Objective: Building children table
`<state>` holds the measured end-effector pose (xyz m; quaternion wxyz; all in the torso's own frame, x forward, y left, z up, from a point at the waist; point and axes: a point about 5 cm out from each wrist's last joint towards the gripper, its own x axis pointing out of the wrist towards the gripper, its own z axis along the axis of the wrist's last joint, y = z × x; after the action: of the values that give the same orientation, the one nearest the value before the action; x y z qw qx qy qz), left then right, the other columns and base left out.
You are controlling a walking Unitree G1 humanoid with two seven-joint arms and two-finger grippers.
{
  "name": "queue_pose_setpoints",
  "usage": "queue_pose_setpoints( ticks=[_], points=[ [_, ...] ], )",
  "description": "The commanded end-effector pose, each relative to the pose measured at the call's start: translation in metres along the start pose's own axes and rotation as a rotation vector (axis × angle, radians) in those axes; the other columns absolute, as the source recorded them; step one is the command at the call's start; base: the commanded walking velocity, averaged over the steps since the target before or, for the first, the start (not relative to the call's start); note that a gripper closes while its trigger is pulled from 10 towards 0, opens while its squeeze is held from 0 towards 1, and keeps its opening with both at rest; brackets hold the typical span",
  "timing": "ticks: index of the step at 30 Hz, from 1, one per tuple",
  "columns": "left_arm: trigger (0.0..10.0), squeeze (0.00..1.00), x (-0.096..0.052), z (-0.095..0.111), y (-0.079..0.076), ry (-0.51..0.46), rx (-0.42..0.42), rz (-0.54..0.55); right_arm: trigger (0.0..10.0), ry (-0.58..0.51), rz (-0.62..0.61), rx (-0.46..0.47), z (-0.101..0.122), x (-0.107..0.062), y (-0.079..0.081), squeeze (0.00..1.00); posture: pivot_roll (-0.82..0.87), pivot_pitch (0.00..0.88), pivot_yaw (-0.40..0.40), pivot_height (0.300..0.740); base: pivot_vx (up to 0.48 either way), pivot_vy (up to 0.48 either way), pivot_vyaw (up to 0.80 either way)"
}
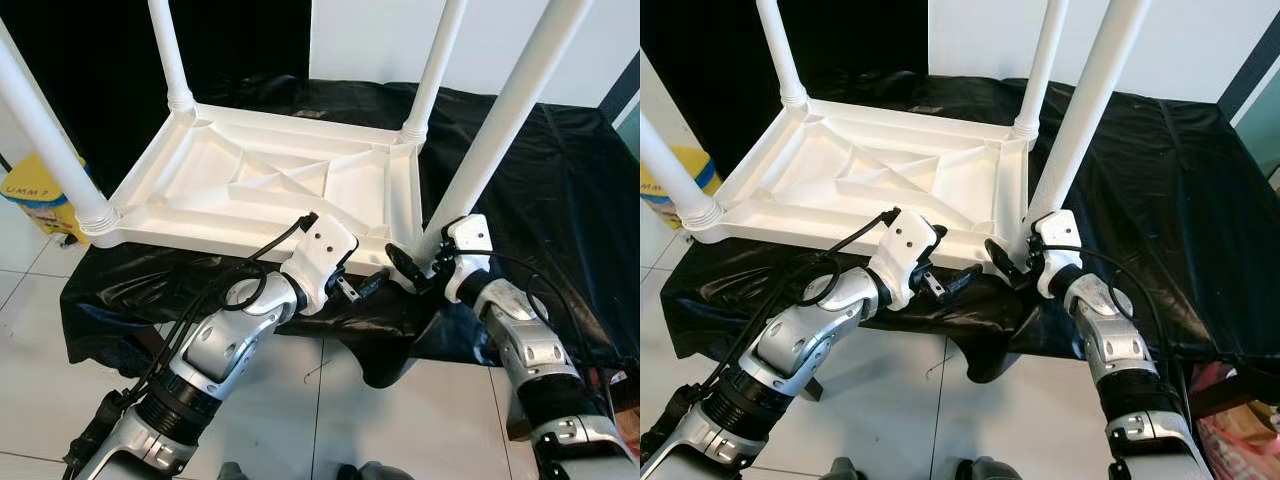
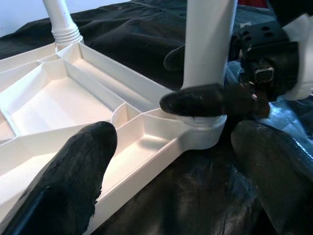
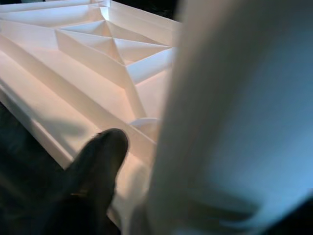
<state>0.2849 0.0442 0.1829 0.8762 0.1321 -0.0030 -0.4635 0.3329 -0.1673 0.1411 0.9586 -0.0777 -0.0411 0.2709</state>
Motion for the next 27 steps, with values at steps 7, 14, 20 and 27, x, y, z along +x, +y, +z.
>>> queue_pose_setpoints(
  ticks=[7,14,20,27],
  points=[
    [10.0,0.00,0.000,0.001,-0.005,0.004,0.012,-0.099,0.0,0.045,0.051,-0.003,-0.010,-0.001,0.002,0.00,0.01,0.086,-0.072,0.740,0.000,0.000,0.00],
    [10.0,0.00,-0.001,0.000,-0.006,0.006,0.015,-0.104,10.0,0.098,-0.043,0.036,-0.021,-0.006,-0.005,0.00,0.01,0.078,-0.070,0.740,0.000,0.000,0.00],
    [10.0,0.00,0.000,0.000,-0.007,0.006,0.016,-0.112,10.0,0.127,-0.225,0.077,-0.030,-0.011,-0.012,0.00,0.01,0.077,-0.068,0.740,0.000,0.000,0.00],
    [10.0,0.00,0.000,-0.003,-0.009,0.014,0.020,-0.122,10.0,0.071,-0.343,0.136,-0.030,-0.013,0.007,0.00,0.01,0.073,-0.060,0.740,0.000,0.000,0.00]
  ],
)
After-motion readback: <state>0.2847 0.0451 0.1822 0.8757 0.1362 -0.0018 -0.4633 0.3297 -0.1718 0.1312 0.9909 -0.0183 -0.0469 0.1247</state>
